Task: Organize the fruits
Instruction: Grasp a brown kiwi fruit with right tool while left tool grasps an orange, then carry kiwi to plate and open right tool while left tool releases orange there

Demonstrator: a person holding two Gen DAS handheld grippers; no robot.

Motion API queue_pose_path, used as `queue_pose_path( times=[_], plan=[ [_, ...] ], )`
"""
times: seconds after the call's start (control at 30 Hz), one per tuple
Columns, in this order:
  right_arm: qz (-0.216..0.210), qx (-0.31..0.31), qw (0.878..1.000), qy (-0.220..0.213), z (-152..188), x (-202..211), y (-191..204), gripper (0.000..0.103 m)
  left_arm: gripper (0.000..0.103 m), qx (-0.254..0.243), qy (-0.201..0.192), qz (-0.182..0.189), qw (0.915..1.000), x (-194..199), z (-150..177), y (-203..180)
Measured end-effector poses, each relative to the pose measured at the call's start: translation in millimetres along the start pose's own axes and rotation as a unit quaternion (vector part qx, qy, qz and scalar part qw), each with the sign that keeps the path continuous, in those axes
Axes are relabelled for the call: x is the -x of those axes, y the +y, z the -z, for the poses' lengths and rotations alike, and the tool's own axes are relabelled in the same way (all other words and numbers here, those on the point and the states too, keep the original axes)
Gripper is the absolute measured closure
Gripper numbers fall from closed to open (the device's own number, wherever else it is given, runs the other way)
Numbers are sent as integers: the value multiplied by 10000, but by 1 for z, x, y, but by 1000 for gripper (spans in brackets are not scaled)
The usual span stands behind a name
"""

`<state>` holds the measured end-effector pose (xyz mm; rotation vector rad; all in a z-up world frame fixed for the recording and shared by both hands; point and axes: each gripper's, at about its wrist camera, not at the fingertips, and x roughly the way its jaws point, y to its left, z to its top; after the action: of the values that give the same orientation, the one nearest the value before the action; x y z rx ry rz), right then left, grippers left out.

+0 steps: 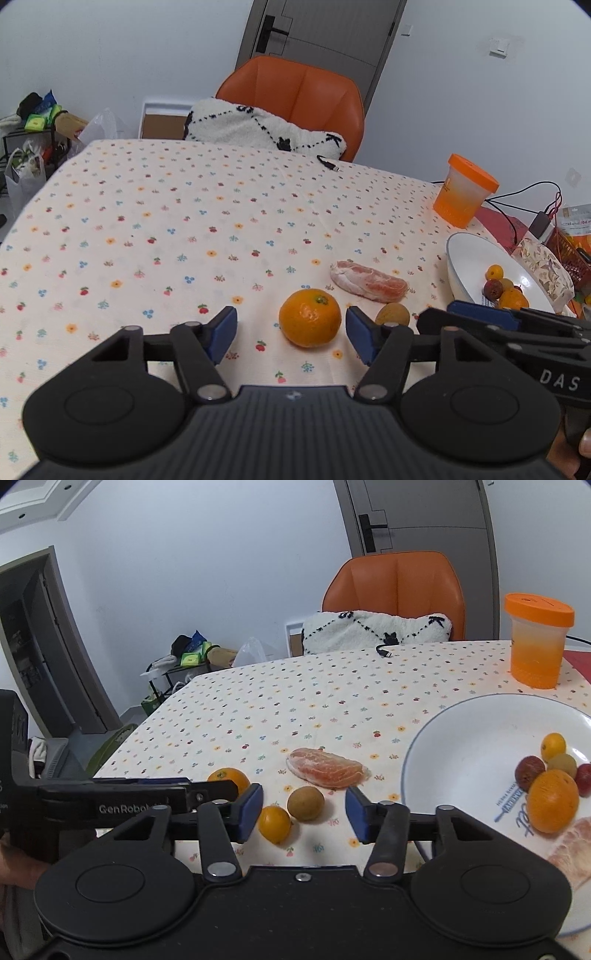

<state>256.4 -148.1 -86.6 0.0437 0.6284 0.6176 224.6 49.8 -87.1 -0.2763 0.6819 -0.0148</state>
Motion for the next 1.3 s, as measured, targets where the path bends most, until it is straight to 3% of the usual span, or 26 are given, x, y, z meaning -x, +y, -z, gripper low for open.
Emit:
queue_pose_path(
  times=[0.13, 0.23, 0.4, 0.7, 0.87, 1.3],
  plan=[
    [57, 114, 9999, 68, -1, -10, 4, 64, 50, 89, 43, 176, 9998, -6, 0, 4],
    [106, 182, 9997, 101, -1, -14, 6, 68, 66, 143, 75, 428, 9990, -8, -1, 5],
    [135, 253, 9995, 164, -2, -20, 8, 73, 67, 95, 93, 390, 9992, -7, -3, 2],
    [230, 356, 9989, 213, -4, -27, 12, 73, 67, 177, 17, 168, 9997, 0, -5, 17],
    [306, 343, 9980, 438, 0, -36, 11, 76, 67, 215, 13, 146, 9997, 2, -4, 20],
    [95, 286, 9995, 92, -5, -8, 14, 78, 67, 108, -101, 174, 9997, 12, -7, 10]
  ],
)
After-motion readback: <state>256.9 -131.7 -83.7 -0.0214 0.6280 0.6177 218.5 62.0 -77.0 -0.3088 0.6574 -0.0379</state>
